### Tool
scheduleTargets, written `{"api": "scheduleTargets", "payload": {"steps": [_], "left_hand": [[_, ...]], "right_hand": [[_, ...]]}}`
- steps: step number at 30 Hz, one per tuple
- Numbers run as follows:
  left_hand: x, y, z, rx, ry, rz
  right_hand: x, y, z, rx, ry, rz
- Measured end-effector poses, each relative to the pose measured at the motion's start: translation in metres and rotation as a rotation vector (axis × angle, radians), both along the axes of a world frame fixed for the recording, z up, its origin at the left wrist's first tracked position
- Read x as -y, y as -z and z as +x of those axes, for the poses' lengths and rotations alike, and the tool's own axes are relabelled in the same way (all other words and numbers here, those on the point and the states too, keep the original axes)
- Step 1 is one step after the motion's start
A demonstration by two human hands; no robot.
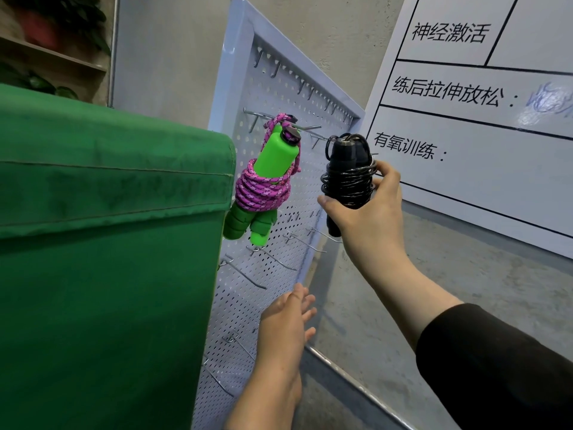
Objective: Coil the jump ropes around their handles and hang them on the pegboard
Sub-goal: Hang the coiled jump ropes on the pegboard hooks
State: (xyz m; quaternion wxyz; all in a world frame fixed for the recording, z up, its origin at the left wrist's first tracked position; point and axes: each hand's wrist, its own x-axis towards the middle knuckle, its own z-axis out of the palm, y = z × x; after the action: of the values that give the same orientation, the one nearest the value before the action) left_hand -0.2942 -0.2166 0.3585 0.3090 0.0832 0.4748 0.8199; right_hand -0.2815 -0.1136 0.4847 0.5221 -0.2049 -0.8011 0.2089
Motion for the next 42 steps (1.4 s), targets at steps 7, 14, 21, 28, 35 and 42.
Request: {"api": "scheduleTargets", "payload": {"steps": [7, 14, 21, 28, 35, 42], "left_hand": [[0.0, 0.002, 0.001, -0.004, 0.007, 0.003], [0.0, -0.001, 0.002, 0.005, 0.017, 0.001], [-0.001, 0.001, 0.001, 0.02, 0.004, -0.004], [0.001, 0.004, -0.006, 0.026, -0.023, -0.009], [0.004, 0.008, -0.015, 0.044, -0.039, 0.002], [0.007, 0.015, -0.025, 0.005, -0.036, -0.021]], "right_hand": [[0.003, -0.003, -0.002, 0.038, 0.015, 0.037], [0.005, -0.004, -0.004, 0.098, 0.041, 0.067], [0.01, -0.01, -0.017, 0.123, -0.014, 0.044], [0.015, -0.013, -0.039, 0.123, -0.062, 0.0], [0.016, -0.012, -0.058, 0.08, -0.123, -0.091], [0.013, -0.003, -0.063, 0.075, -0.158, -0.12]]}}
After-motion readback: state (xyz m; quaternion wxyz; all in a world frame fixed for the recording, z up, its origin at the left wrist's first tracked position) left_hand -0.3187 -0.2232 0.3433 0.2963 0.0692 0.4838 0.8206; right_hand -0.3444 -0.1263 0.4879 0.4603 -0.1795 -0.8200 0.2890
